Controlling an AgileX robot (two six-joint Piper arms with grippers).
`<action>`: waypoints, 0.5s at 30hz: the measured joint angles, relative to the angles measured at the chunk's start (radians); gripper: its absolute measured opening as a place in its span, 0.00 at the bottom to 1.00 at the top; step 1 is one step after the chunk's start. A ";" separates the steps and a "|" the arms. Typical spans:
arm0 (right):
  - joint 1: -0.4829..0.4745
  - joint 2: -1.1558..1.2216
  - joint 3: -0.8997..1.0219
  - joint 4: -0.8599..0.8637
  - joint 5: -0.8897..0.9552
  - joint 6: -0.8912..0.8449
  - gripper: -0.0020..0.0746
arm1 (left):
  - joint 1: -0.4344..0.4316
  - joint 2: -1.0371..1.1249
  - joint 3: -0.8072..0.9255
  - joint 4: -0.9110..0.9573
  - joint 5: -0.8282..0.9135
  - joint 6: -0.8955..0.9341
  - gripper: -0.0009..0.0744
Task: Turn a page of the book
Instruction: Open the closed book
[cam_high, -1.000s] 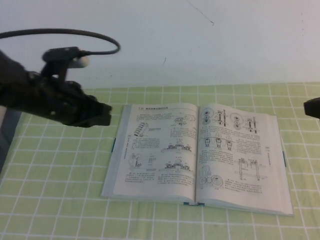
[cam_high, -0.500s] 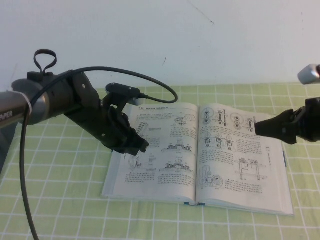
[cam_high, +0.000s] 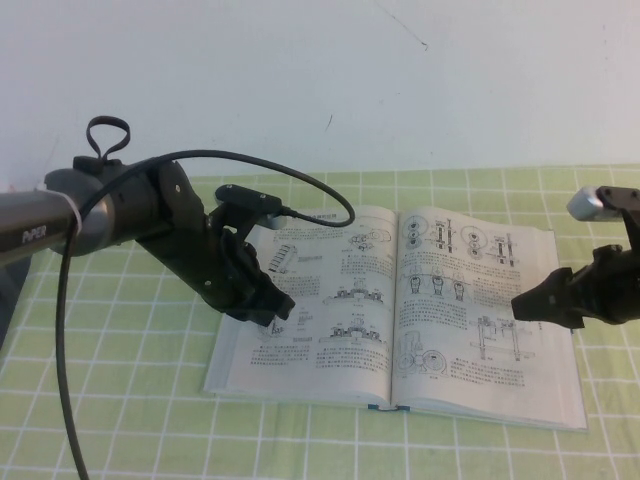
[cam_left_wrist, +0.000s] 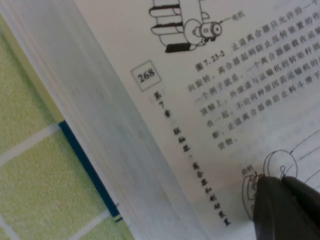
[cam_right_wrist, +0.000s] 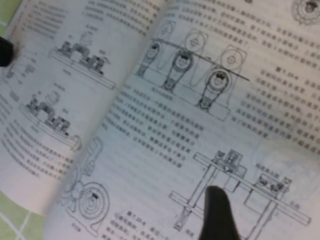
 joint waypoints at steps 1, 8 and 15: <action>0.000 0.000 0.000 -0.014 -0.010 0.017 0.59 | 0.002 0.002 -0.004 0.000 -0.001 0.000 0.01; 0.000 0.000 -0.001 -0.052 -0.054 0.076 0.59 | 0.002 0.011 -0.008 0.000 0.003 0.000 0.01; 0.000 0.043 -0.002 -0.056 -0.068 0.096 0.59 | 0.002 0.011 -0.008 0.000 0.003 0.000 0.01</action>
